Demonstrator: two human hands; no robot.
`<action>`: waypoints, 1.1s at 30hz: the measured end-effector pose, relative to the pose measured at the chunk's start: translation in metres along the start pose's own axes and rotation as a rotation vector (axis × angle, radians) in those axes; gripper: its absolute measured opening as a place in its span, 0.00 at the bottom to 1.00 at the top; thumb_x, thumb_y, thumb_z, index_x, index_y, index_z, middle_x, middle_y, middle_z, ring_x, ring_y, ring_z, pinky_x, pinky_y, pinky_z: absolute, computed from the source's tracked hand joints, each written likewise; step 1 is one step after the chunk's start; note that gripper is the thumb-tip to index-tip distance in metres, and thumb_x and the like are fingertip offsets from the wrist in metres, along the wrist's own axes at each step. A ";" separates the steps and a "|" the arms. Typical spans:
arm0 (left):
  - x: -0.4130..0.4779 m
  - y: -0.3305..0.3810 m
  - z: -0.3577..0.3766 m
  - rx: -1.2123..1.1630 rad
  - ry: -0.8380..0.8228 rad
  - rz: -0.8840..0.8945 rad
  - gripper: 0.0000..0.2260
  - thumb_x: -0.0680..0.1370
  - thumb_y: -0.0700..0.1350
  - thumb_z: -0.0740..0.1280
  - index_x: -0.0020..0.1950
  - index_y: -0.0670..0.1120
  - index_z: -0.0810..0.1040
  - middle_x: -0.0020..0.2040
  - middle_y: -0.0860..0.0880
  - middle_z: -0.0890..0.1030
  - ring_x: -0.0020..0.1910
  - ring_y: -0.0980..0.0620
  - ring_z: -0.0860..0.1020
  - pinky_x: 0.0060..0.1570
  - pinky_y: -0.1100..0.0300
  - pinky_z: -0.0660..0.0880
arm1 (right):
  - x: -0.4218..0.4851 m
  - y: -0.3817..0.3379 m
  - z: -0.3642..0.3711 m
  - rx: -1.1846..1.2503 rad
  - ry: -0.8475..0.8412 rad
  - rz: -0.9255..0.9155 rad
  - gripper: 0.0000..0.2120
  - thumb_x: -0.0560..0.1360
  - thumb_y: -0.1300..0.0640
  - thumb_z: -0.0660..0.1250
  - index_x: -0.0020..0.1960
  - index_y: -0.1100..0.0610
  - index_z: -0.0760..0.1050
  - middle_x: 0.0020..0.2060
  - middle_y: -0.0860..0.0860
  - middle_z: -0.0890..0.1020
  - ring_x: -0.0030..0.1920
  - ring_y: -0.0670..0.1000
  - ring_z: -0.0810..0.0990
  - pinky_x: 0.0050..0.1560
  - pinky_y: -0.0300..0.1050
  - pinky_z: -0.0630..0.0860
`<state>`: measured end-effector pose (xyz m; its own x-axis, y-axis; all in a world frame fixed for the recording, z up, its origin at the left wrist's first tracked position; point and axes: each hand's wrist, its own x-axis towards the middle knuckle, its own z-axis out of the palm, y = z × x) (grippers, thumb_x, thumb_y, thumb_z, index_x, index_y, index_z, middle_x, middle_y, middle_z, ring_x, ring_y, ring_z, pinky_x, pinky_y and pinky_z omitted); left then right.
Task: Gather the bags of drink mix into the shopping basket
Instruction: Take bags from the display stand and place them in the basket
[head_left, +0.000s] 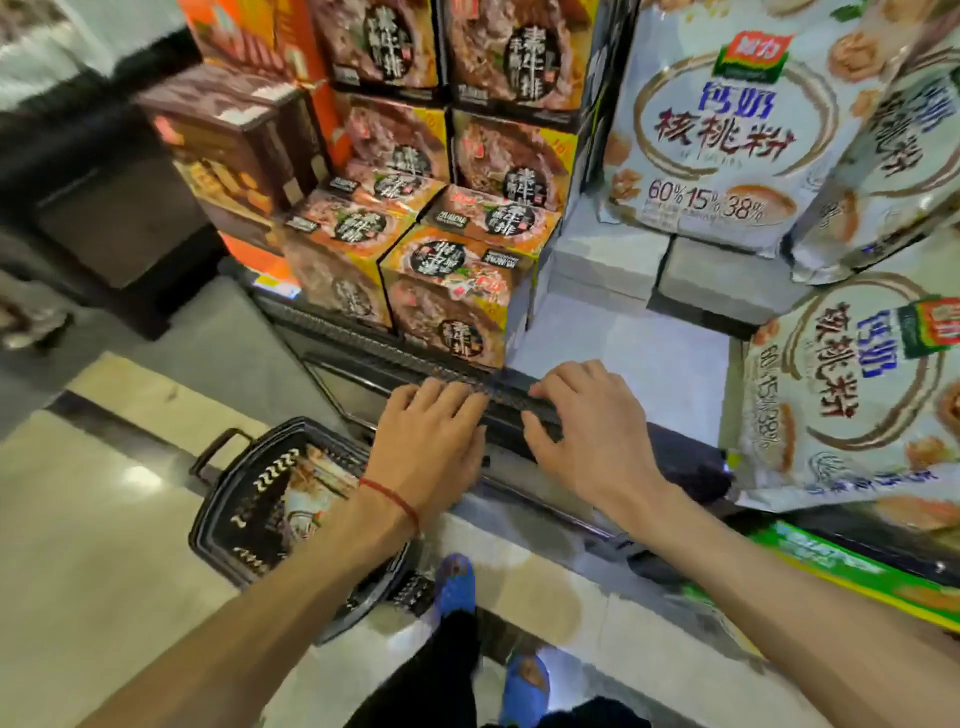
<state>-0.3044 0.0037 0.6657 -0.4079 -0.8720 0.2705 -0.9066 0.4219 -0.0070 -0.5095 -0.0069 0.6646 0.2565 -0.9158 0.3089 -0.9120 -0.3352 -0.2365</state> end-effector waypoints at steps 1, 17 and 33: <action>-0.020 -0.004 -0.001 0.011 -0.030 -0.042 0.13 0.78 0.51 0.62 0.59 0.49 0.78 0.55 0.50 0.81 0.54 0.45 0.77 0.51 0.50 0.70 | -0.006 -0.014 0.005 0.014 -0.019 -0.030 0.12 0.75 0.47 0.69 0.52 0.54 0.82 0.47 0.50 0.82 0.50 0.56 0.78 0.48 0.51 0.73; -0.249 -0.136 -0.012 0.034 -0.277 -0.367 0.16 0.79 0.53 0.62 0.62 0.48 0.78 0.59 0.47 0.81 0.57 0.44 0.77 0.54 0.48 0.75 | -0.075 -0.244 0.092 0.155 -0.099 -0.180 0.08 0.75 0.50 0.71 0.49 0.53 0.82 0.44 0.49 0.81 0.47 0.55 0.78 0.44 0.50 0.75; -0.321 -0.286 0.022 -0.019 -0.411 -0.248 0.12 0.78 0.50 0.66 0.59 0.48 0.78 0.50 0.49 0.80 0.50 0.45 0.77 0.46 0.50 0.74 | -0.095 -0.375 0.180 0.225 -0.212 0.248 0.13 0.76 0.48 0.64 0.52 0.54 0.82 0.46 0.49 0.82 0.49 0.55 0.77 0.46 0.52 0.77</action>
<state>0.0837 0.1571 0.5600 -0.1918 -0.9713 -0.1409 -0.9814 0.1897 0.0283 -0.1341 0.1662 0.5582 0.1190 -0.9926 0.0258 -0.8675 -0.1166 -0.4835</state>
